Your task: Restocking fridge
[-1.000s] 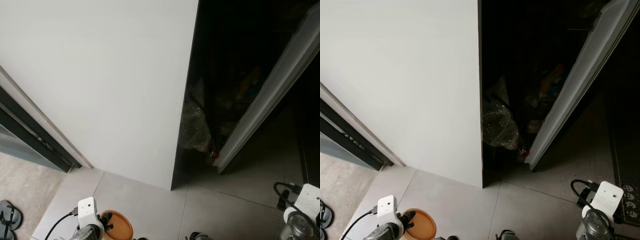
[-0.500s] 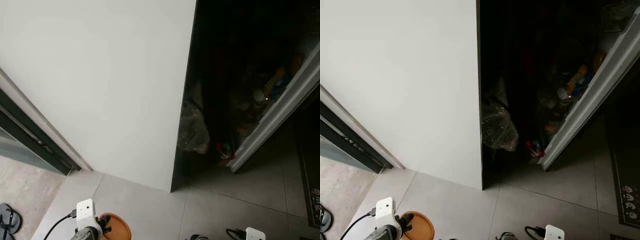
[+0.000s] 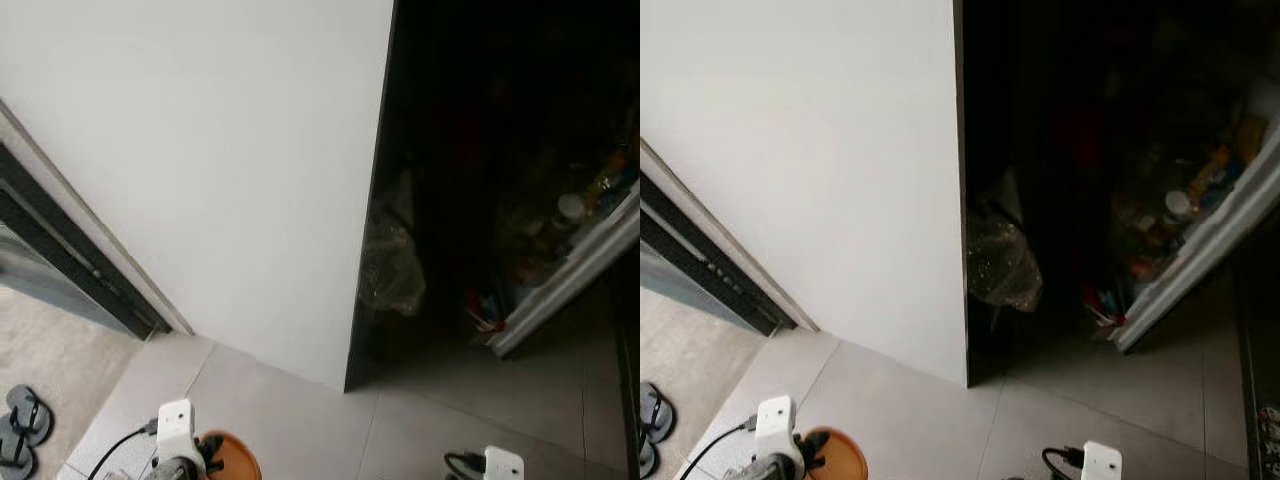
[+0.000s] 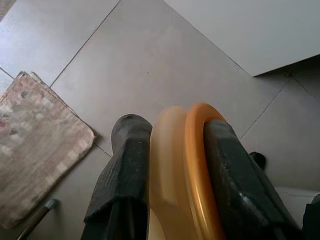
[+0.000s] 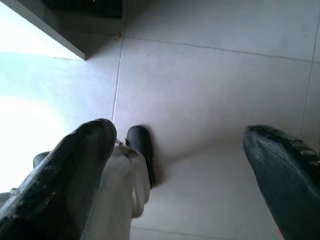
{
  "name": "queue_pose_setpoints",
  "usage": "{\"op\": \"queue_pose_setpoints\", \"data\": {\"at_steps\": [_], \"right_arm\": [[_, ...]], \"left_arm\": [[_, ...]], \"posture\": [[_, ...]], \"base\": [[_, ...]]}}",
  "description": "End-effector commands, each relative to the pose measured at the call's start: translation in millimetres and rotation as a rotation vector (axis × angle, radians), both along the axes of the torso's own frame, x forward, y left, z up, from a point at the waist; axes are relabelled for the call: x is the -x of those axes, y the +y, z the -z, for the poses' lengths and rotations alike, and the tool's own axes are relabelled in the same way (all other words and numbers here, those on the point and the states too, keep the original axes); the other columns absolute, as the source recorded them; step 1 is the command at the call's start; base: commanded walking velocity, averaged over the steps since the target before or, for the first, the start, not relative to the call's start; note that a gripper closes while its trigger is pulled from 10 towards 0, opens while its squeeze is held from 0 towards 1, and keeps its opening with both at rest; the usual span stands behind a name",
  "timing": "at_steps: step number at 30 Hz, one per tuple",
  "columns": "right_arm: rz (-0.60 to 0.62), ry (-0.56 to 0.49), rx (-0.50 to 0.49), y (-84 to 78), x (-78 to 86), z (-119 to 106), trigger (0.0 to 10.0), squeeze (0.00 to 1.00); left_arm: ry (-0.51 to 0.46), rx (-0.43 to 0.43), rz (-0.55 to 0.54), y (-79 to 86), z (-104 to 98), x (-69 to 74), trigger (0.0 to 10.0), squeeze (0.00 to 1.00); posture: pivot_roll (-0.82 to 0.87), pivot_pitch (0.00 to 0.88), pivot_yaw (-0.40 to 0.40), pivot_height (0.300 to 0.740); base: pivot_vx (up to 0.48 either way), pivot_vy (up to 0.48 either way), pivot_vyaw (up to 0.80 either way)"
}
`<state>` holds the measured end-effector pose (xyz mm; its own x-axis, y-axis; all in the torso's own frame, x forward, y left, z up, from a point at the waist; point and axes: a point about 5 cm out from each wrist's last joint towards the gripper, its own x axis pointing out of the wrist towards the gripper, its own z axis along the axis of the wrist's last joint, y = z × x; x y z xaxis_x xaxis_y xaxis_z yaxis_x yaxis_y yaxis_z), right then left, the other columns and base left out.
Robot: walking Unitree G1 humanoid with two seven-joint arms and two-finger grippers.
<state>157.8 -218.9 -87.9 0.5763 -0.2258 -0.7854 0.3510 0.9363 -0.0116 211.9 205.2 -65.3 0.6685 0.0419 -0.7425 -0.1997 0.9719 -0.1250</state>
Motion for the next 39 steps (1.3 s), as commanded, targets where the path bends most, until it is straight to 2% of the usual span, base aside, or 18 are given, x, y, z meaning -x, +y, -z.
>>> {"op": "queue_pose_setpoints", "data": {"at_steps": [1, 10, 13, 17, 20, 26, 39], "right_arm": [[0.046, -0.021, -0.003, -2.2, 4.0, 0.3, 10.0, 0.0], [0.02, -0.009, 0.025, -4.6, 5.1, 0.3, 10.0, 0.0], [-0.022, -0.014, 0.048, -3.5, 3.6, -0.5, 10.0, 0.0], [-0.011, -0.013, 0.034, -2.6, 3.9, 0.0, 10.0, 0.0], [0.005, -0.014, 0.01, -1.2, 4.5, 0.7, 10.0, 0.0], [-0.034, -0.018, 0.04, -2.1, 2.8, -0.6, 10.0, 0.0], [-0.06, -0.022, 0.02, -0.1, 0.4, -0.9, 10.0, 0.0]], "left_arm": [[0.079, -0.008, 0.023, -0.4, 9.5, 15.4, 10.0, 0.0], [0.082, -0.008, 0.024, -0.6, 10.0, 16.2, 10.0, 0.0], [0.084, -0.008, 0.027, -1.3, 10.2, 16.3, 10.0, 0.0], [0.083, -0.007, 0.03, -2.0, 10.1, 15.9, 10.0, 0.0], [0.082, -0.007, 0.033, -2.7, 10.0, 15.5, 10.0, 0.0], [0.084, -0.008, 0.037, -3.3, 10.1, 15.5, 10.0, 0.0], [0.095, -0.002, 0.031, -3.8, 12.1, 19.0, 10.0, 0.0]], "posture": [[-0.06, 0.164, 0.072, 0.74], [-0.06, 0.181, 0.073, 0.74], [-0.07, 0.185, 0.075, 0.74], [-0.07, 0.187, 0.075, 0.74], [-0.07, 0.188, 0.076, 0.74], [-0.08, 0.191, 0.077, 0.74], [-0.08, 0.193, 0.073, 0.74]], "base": [[0.0, -0.277, 0.0], [0.0, -0.279, 0.0], [0.0, -0.275, 0.8], [0.0, -0.276, 0.8], [0.0, -0.265, 0.0], [0.0, -0.252, 0.0], [0.0, -0.246, 0.7]]}}
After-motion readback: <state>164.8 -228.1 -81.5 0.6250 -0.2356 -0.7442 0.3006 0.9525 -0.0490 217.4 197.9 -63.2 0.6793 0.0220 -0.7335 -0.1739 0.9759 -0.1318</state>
